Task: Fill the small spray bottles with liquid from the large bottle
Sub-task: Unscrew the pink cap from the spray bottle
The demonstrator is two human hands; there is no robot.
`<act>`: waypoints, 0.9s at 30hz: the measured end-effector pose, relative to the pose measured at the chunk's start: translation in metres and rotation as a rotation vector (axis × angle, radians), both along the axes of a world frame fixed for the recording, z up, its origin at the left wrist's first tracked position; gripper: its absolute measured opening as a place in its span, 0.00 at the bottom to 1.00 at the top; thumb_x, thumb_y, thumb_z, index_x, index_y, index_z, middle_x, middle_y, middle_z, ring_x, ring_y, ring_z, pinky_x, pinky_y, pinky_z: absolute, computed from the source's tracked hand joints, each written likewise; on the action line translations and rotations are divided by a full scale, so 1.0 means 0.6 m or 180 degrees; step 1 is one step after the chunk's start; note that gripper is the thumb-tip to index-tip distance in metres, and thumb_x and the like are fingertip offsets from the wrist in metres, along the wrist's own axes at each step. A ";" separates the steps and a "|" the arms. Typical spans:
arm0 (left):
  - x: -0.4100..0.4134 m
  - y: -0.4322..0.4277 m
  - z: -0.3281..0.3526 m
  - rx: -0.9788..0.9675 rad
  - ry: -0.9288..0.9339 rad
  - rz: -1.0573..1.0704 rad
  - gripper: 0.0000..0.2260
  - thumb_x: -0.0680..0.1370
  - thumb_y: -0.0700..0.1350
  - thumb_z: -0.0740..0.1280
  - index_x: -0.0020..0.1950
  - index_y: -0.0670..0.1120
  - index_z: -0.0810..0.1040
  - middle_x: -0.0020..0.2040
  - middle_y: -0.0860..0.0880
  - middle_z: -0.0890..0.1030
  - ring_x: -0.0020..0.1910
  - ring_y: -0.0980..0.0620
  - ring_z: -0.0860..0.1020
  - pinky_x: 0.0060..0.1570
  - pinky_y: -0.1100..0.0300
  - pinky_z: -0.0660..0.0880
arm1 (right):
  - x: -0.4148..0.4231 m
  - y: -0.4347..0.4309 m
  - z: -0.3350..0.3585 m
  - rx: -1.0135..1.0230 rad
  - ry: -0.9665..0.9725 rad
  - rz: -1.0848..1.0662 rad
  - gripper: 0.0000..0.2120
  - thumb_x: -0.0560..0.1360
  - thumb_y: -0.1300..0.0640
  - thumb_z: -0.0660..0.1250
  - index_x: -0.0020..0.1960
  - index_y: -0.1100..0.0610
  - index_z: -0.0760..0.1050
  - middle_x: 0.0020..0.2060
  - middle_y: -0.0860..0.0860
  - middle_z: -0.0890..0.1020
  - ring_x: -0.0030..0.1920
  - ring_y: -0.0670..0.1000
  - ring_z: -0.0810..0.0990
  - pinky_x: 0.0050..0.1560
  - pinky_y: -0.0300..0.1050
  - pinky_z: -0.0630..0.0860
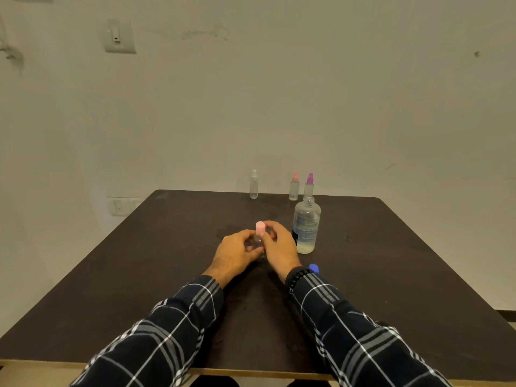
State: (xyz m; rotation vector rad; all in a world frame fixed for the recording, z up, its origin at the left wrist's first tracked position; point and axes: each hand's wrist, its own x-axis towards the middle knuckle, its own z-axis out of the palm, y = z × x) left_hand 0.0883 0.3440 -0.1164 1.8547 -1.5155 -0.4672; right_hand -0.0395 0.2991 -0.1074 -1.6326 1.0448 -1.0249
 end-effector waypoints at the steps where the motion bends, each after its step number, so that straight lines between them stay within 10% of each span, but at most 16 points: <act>1: 0.000 0.000 0.000 -0.0009 -0.0007 0.0000 0.19 0.77 0.52 0.72 0.67 0.54 0.75 0.50 0.61 0.78 0.48 0.64 0.77 0.52 0.65 0.72 | -0.001 0.001 0.000 0.0011 -0.0048 0.0039 0.11 0.82 0.56 0.64 0.63 0.50 0.76 0.53 0.45 0.80 0.55 0.44 0.80 0.57 0.40 0.77; 9: 0.000 0.002 0.001 0.0011 0.0116 0.0025 0.16 0.77 0.51 0.72 0.64 0.54 0.77 0.52 0.57 0.81 0.51 0.59 0.79 0.54 0.60 0.75 | 0.004 0.002 -0.002 0.0053 0.0021 -0.0048 0.23 0.74 0.48 0.74 0.65 0.47 0.69 0.43 0.47 0.76 0.45 0.45 0.78 0.52 0.45 0.79; 16: 0.000 0.001 0.001 -0.0006 0.0071 0.0005 0.18 0.77 0.52 0.71 0.66 0.54 0.75 0.52 0.60 0.78 0.49 0.63 0.77 0.51 0.64 0.73 | 0.006 -0.005 -0.003 -0.0024 0.0129 -0.0269 0.07 0.78 0.55 0.70 0.55 0.51 0.76 0.43 0.49 0.78 0.44 0.47 0.78 0.50 0.45 0.79; 27: 0.000 -0.001 -0.002 -0.0057 -0.0054 0.0029 0.21 0.76 0.54 0.73 0.67 0.54 0.75 0.53 0.59 0.80 0.48 0.62 0.79 0.56 0.59 0.77 | 0.005 -0.002 -0.003 0.0139 -0.0383 -0.0114 0.11 0.82 0.54 0.64 0.63 0.47 0.76 0.54 0.46 0.82 0.55 0.47 0.82 0.58 0.53 0.81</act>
